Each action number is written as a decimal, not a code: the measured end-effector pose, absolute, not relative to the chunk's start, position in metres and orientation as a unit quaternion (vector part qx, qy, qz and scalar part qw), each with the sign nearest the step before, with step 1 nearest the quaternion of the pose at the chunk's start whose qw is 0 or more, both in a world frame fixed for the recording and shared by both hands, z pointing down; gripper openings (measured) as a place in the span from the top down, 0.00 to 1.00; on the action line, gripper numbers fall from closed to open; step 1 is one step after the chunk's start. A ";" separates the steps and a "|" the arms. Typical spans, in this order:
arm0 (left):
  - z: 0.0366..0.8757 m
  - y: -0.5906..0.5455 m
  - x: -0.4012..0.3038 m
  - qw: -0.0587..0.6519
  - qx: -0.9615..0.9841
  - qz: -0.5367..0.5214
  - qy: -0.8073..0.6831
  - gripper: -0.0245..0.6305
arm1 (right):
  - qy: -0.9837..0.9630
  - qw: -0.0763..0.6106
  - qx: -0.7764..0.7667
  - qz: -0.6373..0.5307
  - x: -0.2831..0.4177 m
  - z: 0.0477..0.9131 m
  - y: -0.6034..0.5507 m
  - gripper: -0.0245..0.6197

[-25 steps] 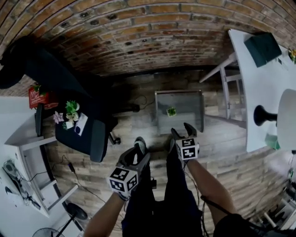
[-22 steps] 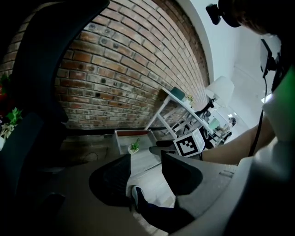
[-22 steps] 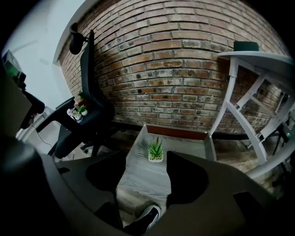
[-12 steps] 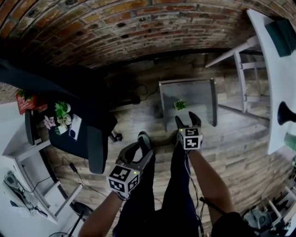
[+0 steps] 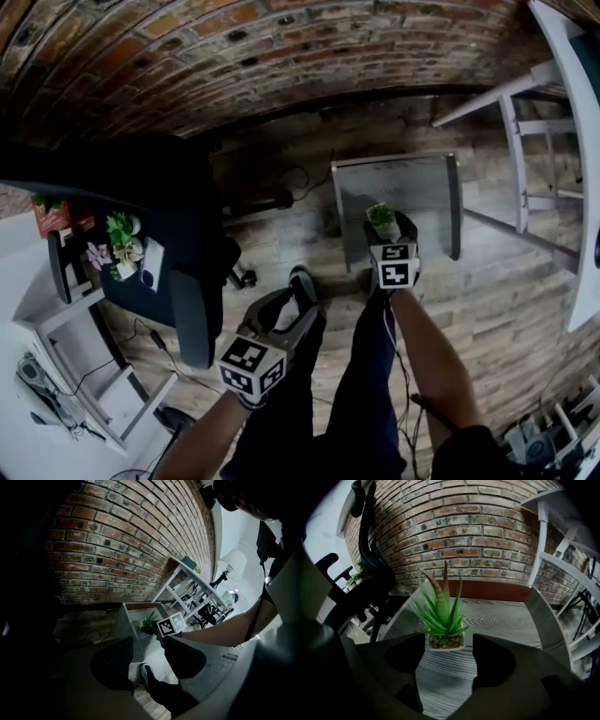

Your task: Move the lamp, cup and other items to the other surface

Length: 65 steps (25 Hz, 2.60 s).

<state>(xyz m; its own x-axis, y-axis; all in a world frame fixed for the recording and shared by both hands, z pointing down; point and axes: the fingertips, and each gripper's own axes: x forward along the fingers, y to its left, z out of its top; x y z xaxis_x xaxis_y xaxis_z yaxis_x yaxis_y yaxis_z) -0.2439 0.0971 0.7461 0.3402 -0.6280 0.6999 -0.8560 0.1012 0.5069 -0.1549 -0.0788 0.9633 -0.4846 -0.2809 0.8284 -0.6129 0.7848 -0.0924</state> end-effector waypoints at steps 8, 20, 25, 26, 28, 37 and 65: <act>0.754 0.090 -0.248 0.486 0.662 0.116 -0.558 0.65 | -0.849 0.427 0.265 0.161 -0.171 0.974 -0.085 0.55; 0.698 0.066 -0.255 0.473 0.678 0.110 -0.552 0.65 | -0.838 0.423 0.290 0.187 -0.147 0.897 -0.090 0.55; 0.633 0.054 -0.239 0.464 0.704 0.102 -0.528 0.65 | -0.833 0.413 0.307 0.206 -0.126 0.804 -0.091 0.55; 0.620 0.052 -0.236 0.461 0.708 0.102 -0.524 0.65 | -0.831 0.413 0.310 0.206 -0.121 0.786 -0.092 0.55; 0.595 0.048 -0.234 0.454 0.718 0.104 -0.518 0.65 | -0.828 0.416 0.315 0.206 -0.110 0.753 -0.090 0.55; 0.495 0.051 -0.248 0.418 0.751 0.090 -0.504 0.65 | -0.814 0.378 0.380 0.224 -0.071 0.608 -0.077 0.55; 0.431 0.026 -0.169 0.386 0.774 0.067 -0.498 0.66 | -0.775 0.330 0.501 0.197 0.156 0.463 -0.105 0.55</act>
